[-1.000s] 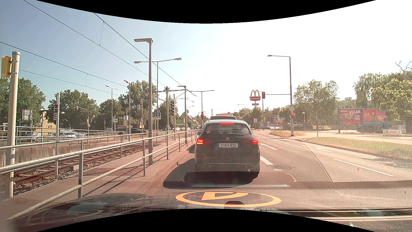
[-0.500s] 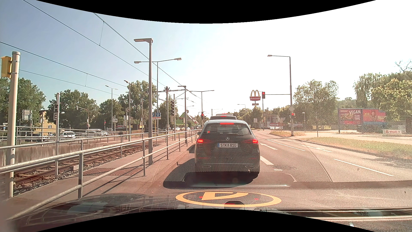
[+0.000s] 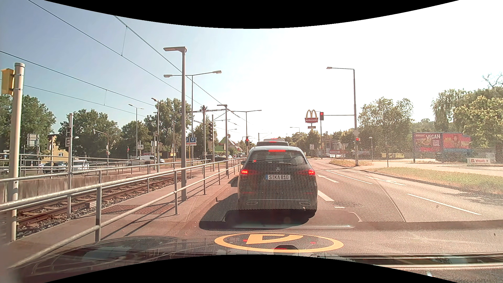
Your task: Follow the waypoints while adhering to traffic rules and regulations
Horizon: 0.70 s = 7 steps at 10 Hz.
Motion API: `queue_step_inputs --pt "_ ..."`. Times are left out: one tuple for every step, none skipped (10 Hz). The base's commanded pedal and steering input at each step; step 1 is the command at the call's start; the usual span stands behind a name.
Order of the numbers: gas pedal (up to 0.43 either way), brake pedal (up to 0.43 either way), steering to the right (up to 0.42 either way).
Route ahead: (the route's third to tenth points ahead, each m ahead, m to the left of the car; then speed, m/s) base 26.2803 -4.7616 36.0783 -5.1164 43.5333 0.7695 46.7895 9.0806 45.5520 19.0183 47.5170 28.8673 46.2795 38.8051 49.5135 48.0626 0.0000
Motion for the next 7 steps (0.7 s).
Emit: queue_step_inputs --pt "0.000 0.244 0.006" --pt "0.000 0.244 0.006" --pt "0.000 0.244 0.006" --pt "0.000 0.244 0.006" --pt "0.000 0.244 0.006" --pt "0.000 0.244 0.006" --pt "0.000 0.244 0.006"
